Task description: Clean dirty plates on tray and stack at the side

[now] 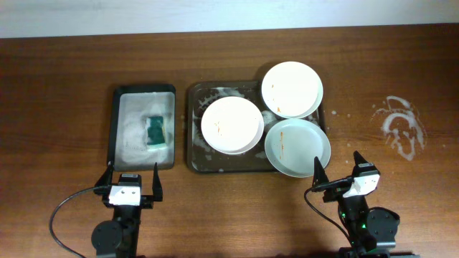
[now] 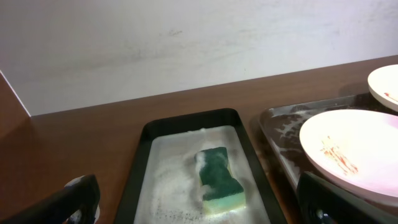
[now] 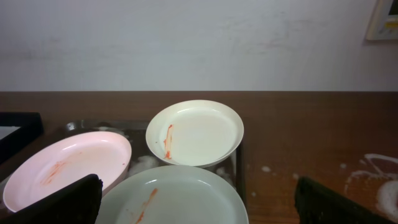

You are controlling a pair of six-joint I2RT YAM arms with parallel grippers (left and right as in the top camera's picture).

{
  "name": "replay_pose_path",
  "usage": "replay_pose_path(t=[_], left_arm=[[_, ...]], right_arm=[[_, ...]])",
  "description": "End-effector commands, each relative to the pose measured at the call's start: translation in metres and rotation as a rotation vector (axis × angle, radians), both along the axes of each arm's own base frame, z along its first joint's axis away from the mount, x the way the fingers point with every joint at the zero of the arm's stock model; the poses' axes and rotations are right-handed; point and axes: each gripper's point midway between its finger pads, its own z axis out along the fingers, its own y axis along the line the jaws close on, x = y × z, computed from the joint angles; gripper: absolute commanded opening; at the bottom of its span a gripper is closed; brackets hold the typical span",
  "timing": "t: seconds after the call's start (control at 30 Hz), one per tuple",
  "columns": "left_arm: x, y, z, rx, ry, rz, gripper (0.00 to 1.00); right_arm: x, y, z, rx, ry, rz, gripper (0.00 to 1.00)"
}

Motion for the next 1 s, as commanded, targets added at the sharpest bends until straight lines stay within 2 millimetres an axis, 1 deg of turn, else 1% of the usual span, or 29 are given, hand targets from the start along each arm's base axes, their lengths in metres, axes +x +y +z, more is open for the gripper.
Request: replay_pose_path(t=[0.0,0.23,0.27,0.33,0.43,0.47,0.53,0.63,0.77,0.87,0.97], left_arm=[[0.0,0.0,-0.002,0.015,-0.002,-0.005,0.99],[0.0,0.0,-0.001,0.015,-0.002,-0.006,0.99],[0.0,0.0,-0.001,0.015,-0.003,-0.006,0.99],[0.0,-0.013,0.003,0.009,-0.022,-0.077,0.99],[-0.004,-0.035,0.011,0.005,-0.054,-0.208,0.99],[-0.005,-0.039,0.014,-0.003,-0.064,-0.231,0.99],[-0.005,-0.039,0.018,-0.068,-0.063,-0.23,0.99],[-0.007,-0.039,0.026,-0.102,-0.065,-0.229,0.99],[-0.012,-0.04,0.052,-0.16,-0.062,-0.228,0.99],[-0.016,-0.04,0.073,-0.167,-0.041,-0.226,0.99],[-0.016,-0.04,0.091,-0.175,0.007,-0.222,0.99]], right_arm=[[-0.001,0.005,-0.002,0.008,0.003,0.023,0.98],[-0.001,0.005,0.002,0.008,-0.01,0.027,0.98],[-0.001,0.009,0.004,0.009,-0.021,0.051,0.98],[-0.002,0.015,0.011,0.009,-0.047,0.082,0.98],[-0.006,0.028,0.029,0.006,-0.122,0.163,0.98],[-0.008,0.032,0.033,0.004,-0.142,0.19,0.98],[-0.012,0.039,0.043,0.009,-0.163,0.234,0.98],[-0.017,0.043,0.059,0.02,-0.192,0.256,0.98],[-0.023,0.044,0.086,0.013,-0.237,0.263,0.98],[-0.026,0.045,0.105,0.012,-0.238,0.27,0.98],[-0.028,0.053,0.122,0.004,-0.223,0.317,0.98]])
